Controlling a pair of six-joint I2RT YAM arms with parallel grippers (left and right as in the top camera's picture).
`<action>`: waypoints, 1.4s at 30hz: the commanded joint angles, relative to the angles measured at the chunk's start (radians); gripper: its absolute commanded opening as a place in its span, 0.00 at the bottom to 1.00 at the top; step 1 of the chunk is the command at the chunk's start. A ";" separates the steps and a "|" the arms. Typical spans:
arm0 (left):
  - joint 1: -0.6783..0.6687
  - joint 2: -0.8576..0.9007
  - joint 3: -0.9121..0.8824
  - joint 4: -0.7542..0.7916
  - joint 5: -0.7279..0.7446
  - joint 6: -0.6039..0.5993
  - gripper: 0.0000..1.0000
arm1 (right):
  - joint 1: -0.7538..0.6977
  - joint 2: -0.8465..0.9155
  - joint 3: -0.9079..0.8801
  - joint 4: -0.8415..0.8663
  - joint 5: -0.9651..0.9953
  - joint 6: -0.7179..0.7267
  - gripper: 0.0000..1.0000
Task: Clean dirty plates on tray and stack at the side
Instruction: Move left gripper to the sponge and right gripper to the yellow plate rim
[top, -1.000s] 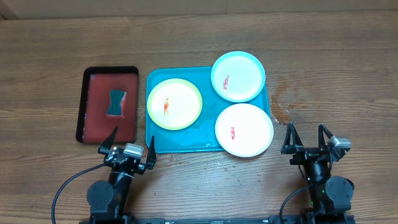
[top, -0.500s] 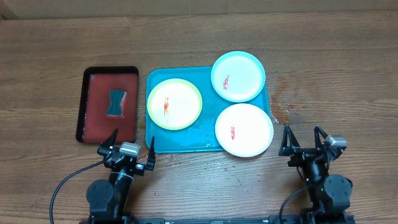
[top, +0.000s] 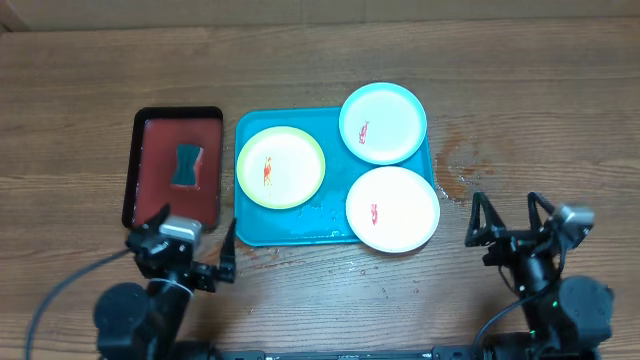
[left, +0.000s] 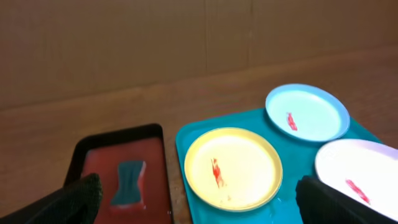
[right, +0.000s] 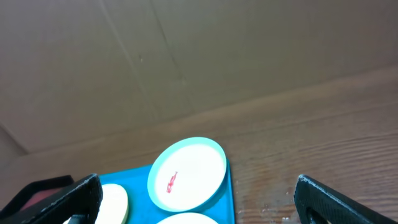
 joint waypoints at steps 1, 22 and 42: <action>-0.002 0.166 0.216 -0.096 0.012 -0.032 1.00 | 0.005 0.138 0.162 -0.050 -0.025 -0.005 1.00; -0.002 1.023 1.167 -0.922 0.184 -0.032 1.00 | 0.005 0.963 1.090 -0.854 -0.128 -0.008 1.00; 0.000 1.197 1.167 -0.816 -0.183 -0.264 0.81 | 0.327 1.440 1.090 -0.554 -0.133 0.229 0.73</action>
